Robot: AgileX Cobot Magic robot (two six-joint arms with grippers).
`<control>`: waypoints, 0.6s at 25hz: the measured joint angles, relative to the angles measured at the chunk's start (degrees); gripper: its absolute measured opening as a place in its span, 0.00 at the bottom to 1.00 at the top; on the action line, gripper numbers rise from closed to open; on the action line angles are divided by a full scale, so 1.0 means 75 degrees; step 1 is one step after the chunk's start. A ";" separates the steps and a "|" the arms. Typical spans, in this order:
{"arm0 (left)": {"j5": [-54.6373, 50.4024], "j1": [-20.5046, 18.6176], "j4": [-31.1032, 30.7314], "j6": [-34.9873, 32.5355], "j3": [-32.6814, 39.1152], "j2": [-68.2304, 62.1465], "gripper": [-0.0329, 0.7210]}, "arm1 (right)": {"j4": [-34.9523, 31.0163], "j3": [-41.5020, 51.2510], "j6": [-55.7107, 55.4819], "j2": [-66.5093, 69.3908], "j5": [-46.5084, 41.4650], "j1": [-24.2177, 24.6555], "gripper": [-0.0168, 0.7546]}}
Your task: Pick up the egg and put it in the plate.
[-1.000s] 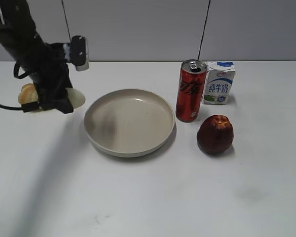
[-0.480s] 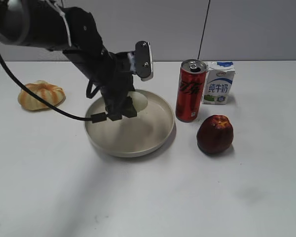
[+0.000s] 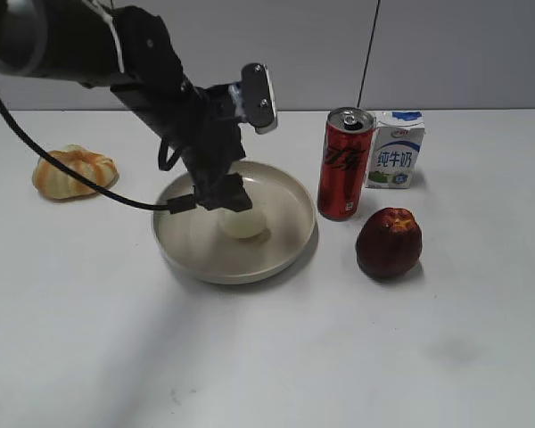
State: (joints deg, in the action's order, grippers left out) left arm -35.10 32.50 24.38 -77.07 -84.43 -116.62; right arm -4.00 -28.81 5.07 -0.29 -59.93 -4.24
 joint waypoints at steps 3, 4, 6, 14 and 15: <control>-0.0015 -0.0251 -0.0215 0.1111 0.0000 0.0464 0.88 | 0.0000 0.0000 0.0000 0.0000 0.0000 0.0000 0.64; -0.0035 -0.0398 -0.0454 0.1780 0.0000 0.0623 0.88 | 0.0000 0.0000 0.0000 0.0000 0.0000 0.0000 0.64; -0.0246 -0.0727 -0.1229 0.3388 0.0000 0.1013 0.86 | 0.0000 0.0000 0.0000 0.0000 0.0000 0.0000 0.64; -0.3739 -0.2574 -0.3691 0.8798 0.0000 0.2054 0.82 | 0.0000 0.0000 0.0000 0.0000 0.0000 0.0000 0.64; -0.4161 -0.2840 -0.3606 0.8910 0.0000 0.2101 0.82 | 0.0000 0.0000 0.0007 0.0000 0.0000 0.0000 0.64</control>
State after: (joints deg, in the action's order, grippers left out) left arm -66.31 11.21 -2.67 -10.25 -84.43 -100.87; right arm -4.00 -28.81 5.12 -0.29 -59.93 -4.24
